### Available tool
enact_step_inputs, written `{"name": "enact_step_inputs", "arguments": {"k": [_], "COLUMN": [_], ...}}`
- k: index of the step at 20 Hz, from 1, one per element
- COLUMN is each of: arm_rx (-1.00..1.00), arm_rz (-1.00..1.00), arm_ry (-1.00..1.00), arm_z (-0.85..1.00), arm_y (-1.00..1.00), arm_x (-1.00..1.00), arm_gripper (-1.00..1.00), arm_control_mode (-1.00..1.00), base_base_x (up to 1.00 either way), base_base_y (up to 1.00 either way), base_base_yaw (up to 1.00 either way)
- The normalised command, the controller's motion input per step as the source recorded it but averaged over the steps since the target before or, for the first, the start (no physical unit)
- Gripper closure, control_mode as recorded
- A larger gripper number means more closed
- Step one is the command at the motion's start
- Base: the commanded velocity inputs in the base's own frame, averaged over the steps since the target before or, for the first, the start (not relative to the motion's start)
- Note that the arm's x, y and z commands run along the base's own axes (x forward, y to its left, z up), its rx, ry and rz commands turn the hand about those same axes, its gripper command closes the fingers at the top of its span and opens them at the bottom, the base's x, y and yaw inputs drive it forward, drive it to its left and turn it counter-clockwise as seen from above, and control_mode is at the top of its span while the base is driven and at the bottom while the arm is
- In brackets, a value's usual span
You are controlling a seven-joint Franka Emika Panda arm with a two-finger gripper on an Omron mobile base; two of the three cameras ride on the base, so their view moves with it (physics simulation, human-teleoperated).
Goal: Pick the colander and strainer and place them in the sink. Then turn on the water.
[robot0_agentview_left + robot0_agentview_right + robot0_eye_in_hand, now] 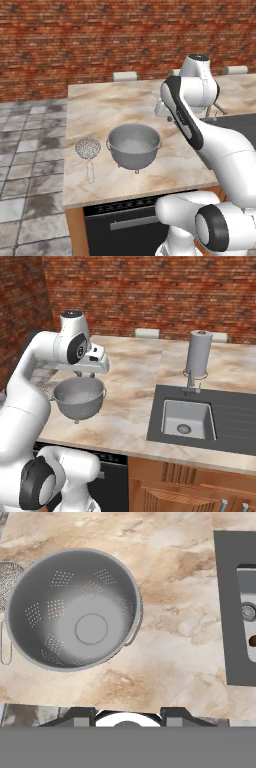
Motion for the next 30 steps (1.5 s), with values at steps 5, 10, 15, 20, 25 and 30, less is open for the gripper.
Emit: {"name": "enact_step_inputs", "arguments": {"k": [5,10,15,20,25,30], "arm_rx": [0.00,0.00,0.03,0.09,0.05,0.00], "arm_rz": [0.00,0.00,0.00,0.00,0.00,0.00], "arm_ry": [0.03,0.02,0.00,0.00,0.00,0.02], "arm_z": [-0.10,-0.22,-0.20,-0.09,-0.21,-0.31], "arm_y": [0.01,0.00,0.00,0.00,0.04,0.03], "arm_x": [0.00,0.00,0.00,0.02,0.25,0.48], "arm_gripper": [-1.00,-1.00,-1.00,-1.00,-1.00,-1.00], "arm_control_mode": [-1.00,-1.00,-1.00,-1.00,-1.00,-1.00], "base_base_x": [0.00,0.00,0.00,0.00,0.00,0.00], "base_base_y": [0.00,0.00,0.00,0.00,0.00,0.00], "base_base_yaw": [0.00,0.00,0.00,0.00,0.00,0.00]}}
